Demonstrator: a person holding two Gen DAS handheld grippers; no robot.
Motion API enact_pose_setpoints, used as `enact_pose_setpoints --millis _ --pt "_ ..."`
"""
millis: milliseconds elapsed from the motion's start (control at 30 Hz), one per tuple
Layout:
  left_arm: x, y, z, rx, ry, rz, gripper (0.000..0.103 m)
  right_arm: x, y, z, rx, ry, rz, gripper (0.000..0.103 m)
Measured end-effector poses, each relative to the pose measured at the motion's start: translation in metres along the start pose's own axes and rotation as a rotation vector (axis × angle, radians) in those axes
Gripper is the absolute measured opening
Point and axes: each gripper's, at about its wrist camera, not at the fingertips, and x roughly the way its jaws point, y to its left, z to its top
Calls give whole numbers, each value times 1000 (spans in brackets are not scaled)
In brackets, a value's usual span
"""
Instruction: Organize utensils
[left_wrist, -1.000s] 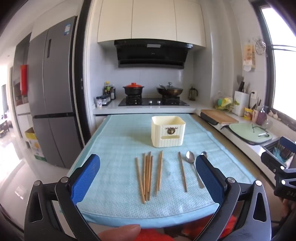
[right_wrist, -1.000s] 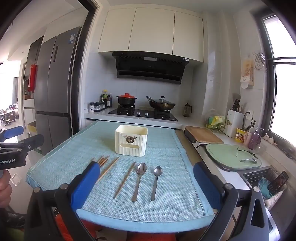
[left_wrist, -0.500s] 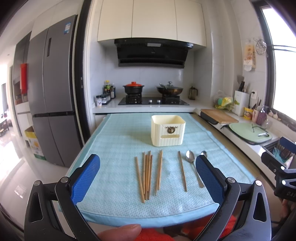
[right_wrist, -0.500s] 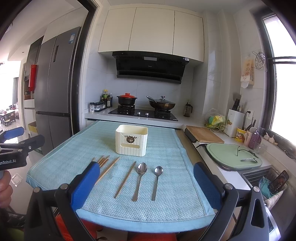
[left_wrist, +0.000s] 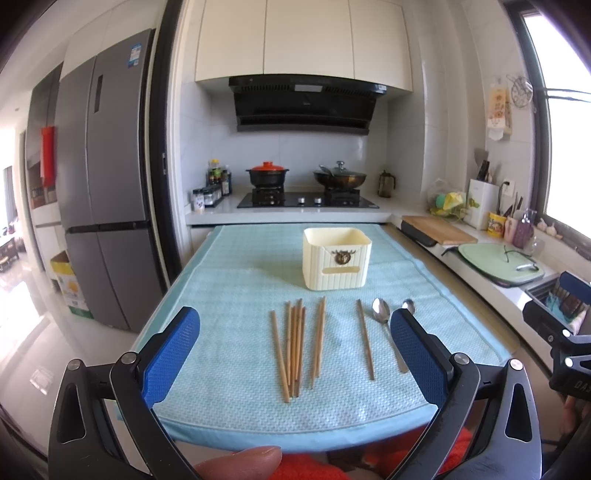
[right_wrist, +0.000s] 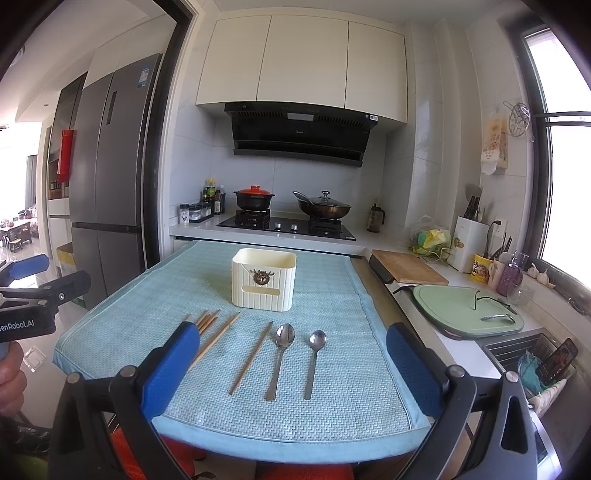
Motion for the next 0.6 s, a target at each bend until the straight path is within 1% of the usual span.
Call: enact_pose_setpoints --millis 600 --pt "8 1 3 -3 29 6 103 2 0 0 1 4 2 103"
